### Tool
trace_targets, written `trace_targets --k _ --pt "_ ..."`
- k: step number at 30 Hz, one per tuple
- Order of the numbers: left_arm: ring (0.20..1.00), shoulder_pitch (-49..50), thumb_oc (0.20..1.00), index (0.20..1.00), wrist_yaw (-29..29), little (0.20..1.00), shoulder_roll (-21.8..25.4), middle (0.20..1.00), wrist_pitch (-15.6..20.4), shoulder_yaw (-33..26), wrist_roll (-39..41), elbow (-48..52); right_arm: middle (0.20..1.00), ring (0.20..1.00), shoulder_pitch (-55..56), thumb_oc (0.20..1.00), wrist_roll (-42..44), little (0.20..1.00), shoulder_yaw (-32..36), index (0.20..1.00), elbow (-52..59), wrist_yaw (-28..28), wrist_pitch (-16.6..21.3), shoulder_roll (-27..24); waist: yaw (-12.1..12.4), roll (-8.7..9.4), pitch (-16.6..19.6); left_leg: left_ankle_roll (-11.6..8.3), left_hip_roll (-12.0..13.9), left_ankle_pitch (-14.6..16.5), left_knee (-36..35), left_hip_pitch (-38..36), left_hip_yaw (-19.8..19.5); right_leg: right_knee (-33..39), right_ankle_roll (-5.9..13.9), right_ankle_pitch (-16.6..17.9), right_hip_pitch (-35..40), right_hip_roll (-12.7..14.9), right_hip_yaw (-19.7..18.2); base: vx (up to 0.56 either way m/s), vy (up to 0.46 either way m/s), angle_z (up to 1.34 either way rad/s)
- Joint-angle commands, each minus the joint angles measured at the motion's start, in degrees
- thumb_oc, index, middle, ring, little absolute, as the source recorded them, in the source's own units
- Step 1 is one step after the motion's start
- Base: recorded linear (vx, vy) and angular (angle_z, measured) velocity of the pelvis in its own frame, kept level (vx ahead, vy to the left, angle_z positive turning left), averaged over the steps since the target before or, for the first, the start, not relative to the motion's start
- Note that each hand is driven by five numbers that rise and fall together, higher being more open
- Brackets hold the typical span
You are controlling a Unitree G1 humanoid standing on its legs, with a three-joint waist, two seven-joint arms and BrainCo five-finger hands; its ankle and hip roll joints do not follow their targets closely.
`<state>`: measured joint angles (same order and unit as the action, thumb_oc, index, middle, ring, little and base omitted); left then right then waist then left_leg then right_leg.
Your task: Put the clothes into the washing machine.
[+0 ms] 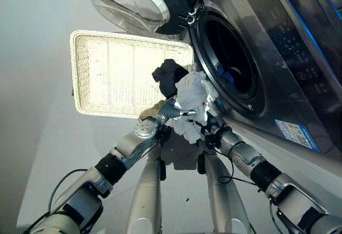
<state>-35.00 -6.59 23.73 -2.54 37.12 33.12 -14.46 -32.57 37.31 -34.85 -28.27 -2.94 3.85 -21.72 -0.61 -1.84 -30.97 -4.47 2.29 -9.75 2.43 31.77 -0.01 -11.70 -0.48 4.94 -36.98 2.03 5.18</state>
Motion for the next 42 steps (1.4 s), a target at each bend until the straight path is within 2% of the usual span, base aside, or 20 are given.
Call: trace_targets --k 1,3,6,8,13,20,23,24,30,32,33,34,35,36,37,38,39,40,41,42 --pt "1.0 1.49 1.0 1.0 -6.35 1.0 -1.4 1.0 4.16 -0.02 -6.86 2.23 0.2 0.2 -2.66 0.2 3.72 0.2 3.88 0.2 3.33 -0.31 6.35 2.18 0.02 -0.86 1.18 1.47 -4.21 2.37 1.82 1.21 2.58 0.41 5.2 -0.16 0.75 0.3 2.35 0.04 -0.059 -0.02" --pt "1.0 3.45 1.0 1.0 -12.9 1.0 -0.52 1.0 4.5 -2.13 -7.78 0.09 0.2 0.2 -2.72 0.2 4.41 0.2 6.59 0.2 1.86 -0.95 8.3 1.21 0.67 -0.88 1.18 1.29 -4.37 2.58 2.37 1.51 2.35 0.57 5.34 0.03 0.71 0.75 2.92 0.04 -0.054 -0.01" --pt "1.0 4.95 1.0 1.0 -15.46 1.0 -0.58 1.0 5.18 -3.1 -6.48 -2.02 0.2 0.2 -2.7 0.2 4.84 0.2 7.93 0.2 0.8 -1.06 9.11 0.77 0.91 -0.9 1.18 1.21 -4.51 3.06 2.6 1.18 2.18 0.4 5.44 -0.32 0.95 0.89 3.08 0.04 -0.041 0.0" --pt "1.0 8.9 1.0 1.0 -23.12 1.0 -2.19 1.0 7.34 -7.74 -4.6 -8.54 0.2 0.2 -4.05 0.2 6.39 0.2 11.5 0.2 -2.24 -2.36 11.01 0.21 1.88 -0.98 1.18 1.13 -4.86 3.27 2.82 1.69 1.65 0.68 5.5 -0.01 0.45 1.04 3.34 0.04 -0.108 -0.02" --pt "1.0 13.37 1.0 1.0 -27.81 1.0 -3.85 1.0 11.6 -13.18 -0.59 -15.7 0.2 0.2 -7.45 0.2 11.89 0.2 16.36 0.2 -7.32 -0.3 9.93 -0.43 3.44 -1.39 1.18 1.23 -5.35 3.86 3.58 2.52 0.8 0.07 5.34 -0.06 -0.57 1.23 3.87 0.04 -0.079 0.01" --pt "1.0 15.57 1.0 1.0 -26.88 1.0 -7.07 1.0 13.19 -17.87 4.15 -24.87 0.2 0.2 -20.42 0.2 24.93 0.2 24.05 0.2 -19.98 0.39 -0.13 -4.22 5.56 -2.67 1.18 1.25 -5.24 3.89 5.54 5.09 0.71 -2.7 4.64 -0.38 -3.41 1.25 5.28 0.06 -0.039 0.06" --pt "1.0 15.57 1.0 1.0 -26.88 1.0 -7.07 1.0 13.19 -17.87 4.15 -24.87 0.2 0.2 -20.42 0.2 24.93 0.2 24.05 0.2 -19.98 0.39 -0.13 -4.22 5.56 -2.67 1.18 1.25 -5.24 3.89 5.54 5.09 0.71 -2.7 4.64 -0.38 -3.41 1.25 5.28 0.02 -0.011 0.02" --pt "1.0 17.07 1.0 1.0 -26.19 1.0 -6.47 1.0 14.48 -17.18 4.4 -24.22 0.2 0.2 -27.07 0.2 30.72 0.2 26.06 0.2 -26.24 -1.37 -0.86 -8.49 6.53 -3.52 1.18 1.52 -5.29 4.1 6.39 6.08 0.32 -4.25 4.21 -0.95 -4.54 0.98 5.51 0.08 -0.06 0.06" --pt "1.0 20.1 1.0 1.0 -23.83 1.0 -3.83 1.0 16.0 -16.1 3.96 -21.0 0.2 0.2 -33.6 0.2 43.63 0.2 28.59 0.2 -28.06 -7.18 5.14 -13.77 7.05 -3.71 1.18 1.53 -5.03 4.42 6.15 6.02 0.45 -4.69 3.64 -1.38 -4.75 0.17 5.35 0.04 -0.026 0.05" --pt "1.0 21.23 1.0 1.0 -24.16 1.0 -2.18 1.0 15.85 -14.99 2.99 -18.35 0.2 0.2 -34.81 0.2 51.96 0.2 31.18 0.2 -25.23 -8.95 15.76 -16.51 6.7 -3.62 1.18 1.51 -5.08 5.22 6.27 5.45 0.47 -4.82 3.71 -2.0 -4.31 0.13 5.01 0.0 0.0 0.0" --pt "1.0 21.09 1.0 1.0 -24.22 1.0 -2.14 1.0 15.81 -15.03 2.97 -18.24 0.2 0.2 -34.91 0.2 51.97 0.2 31.21 0.2 -25.09 -9.03 15.94 -16.5 6.72 -3.61 1.18 1.54 -5.07 4.69 6.22 5.91 0.49 -4.58 3.63 -1.4 -4.67 0.13 5.08 0.02 -0.016 -0.05" --pt "1.0 21.99 1.0 1.0 -24.57 1.0 -1.34 1.0 15.29 -14.19 2.76 -16.42 0.2 0.2 -35.55 0.2 49.41 0.2 32.72 0.2 -23.61 -14.97 29.5 -18.29 6.49 -3.72 1.18 1.57 -5.16 5.53 6.51 5.37 0.42 -4.99 3.78 -2.16 -4.22 0.15 4.69 0.02 -0.018 -0.05" --pt "1.0 22.23 1.0 1.0 -24.73 1.0 -1.13 1.0 15.12 -13.89 2.74 -15.77 0.2 0.2 -35.73 0.2 46.41 0.2 33.38 0.2 -23.05 -18.19 34.31 -18.94 6.37 -3.75 1.18 1.64 -5.24 5.65 6.55 5.35 0.3 -4.98 3.83 -2.19 -4.18 0.14 4.54 0.0 0.0 0.0" --pt "1.0 22.28 1.0 1.0 -24.95 1.0 -0.49 1.0 14.21 -13.41 2.14 -14.15 0.2 0.2 -36.98 0.2 38.79 0.2 34.83 0.2 -21.5 -27.14 46.07 -20.31 6.27 -3.97 1.18 1.72 -5.32 5.22 6.55 5.83 0.21 -4.63 3.84 -1.59 -4.45 0.18 4.5 0.0 0.0 0.0" --pt "1.0 22.36 1.0 1.0 -25.25 1.0 -0.25 1.0 14.08 -13.0 2.4 -13.79 0.322 0.322 -37.18 0.322 35.84 0.322 35.21 0.322 -20.84 -30.43 47.39 -20.65 6.19 -4.04 1.18 1.69 -5.35 5.86 6.69 5.42 0.15 -4.89 3.95 -2.22 -4.1 0.21 4.38 0.01 0.008 0.03" --pt "1.0 22.27 1.0 1.0 -25.76 1.0 0.23 1.0 13.67 -11.67 2.1 -12.56 0.2 0.2 -38.88 0.2 25.2 0.2 35.78 0.2 -21.74 -44.25 53.26 -23.28 6.1 -4.45 1.18 1.62 -5.51 6.08 7.03 5.6 0.07 -5.12 4.04 -2.29 -4.32 0.52 4.28 0.0 0.0 0.0" --pt "1.0 22.05 1.0 1.0 -25.81 1.0 0.18 1.0 13.65 -11.69 2.08 -12.48 0.2 0.2 -39.22 0.2 22.79 0.2 35.67 0.2 -21.16 -46.75 53.06 -23.2 6.14 -4.54 1.18 1.65 -5.51 5.48 6.97 6.15 0.1 -4.87 3.96 -1.63 -4.77 0.53 4.36 -0.02 0.043 0.01" --pt "1.0 22.06 1.0 1.0 -25.95 1.0 -0.06 1.0 13.74 -11.41 1.44 -12.19 0.2 0.2 -40.43 0.2 12.77 0.2 35.21 0.2 -21.34 -58.38 54.23 -25.06 6.04 -4.9 1.18 1.67 -5.61 5.28 6.88 6.36 0.18 -4.64 3.96 -1.39 -4.97 0.63 4.26 -0.03 0.083 -0.02" --pt "1.0 22.74 1.0 1.0 -25.9 1.0 0.28 1.0 14.03 -11.24 1.81 -11.71 0.489 0.489 -41.09 0.489 8.29 0.489 34.59 0.489 -20.36 -66.48 55.23 -27.89 5.67 -5.2 1.18 1.54 -5.49 5.4 6.75 6.22 0.48 -4.62 3.87 -1.79 -4.9 0.82 4.23 -0.01 0.117 -0.07" --pt "1.0 23.13 1.0 1.0 -25.64 1.0 0.56 1.0 14.08 -11.2 2.31 -11.59 0.922 0.922 -40.69 0.922 5.85 0.922 34.71 0.922 -19.99 -73.83 55.91 -29.56 5.39 -5.44 1.18 1.36 -5.38 5.35 6.61 6.16 0.77 -4.57 3.82 -1.95 -4.88 0.98 4.23 -0.01 0.121 -0.11"
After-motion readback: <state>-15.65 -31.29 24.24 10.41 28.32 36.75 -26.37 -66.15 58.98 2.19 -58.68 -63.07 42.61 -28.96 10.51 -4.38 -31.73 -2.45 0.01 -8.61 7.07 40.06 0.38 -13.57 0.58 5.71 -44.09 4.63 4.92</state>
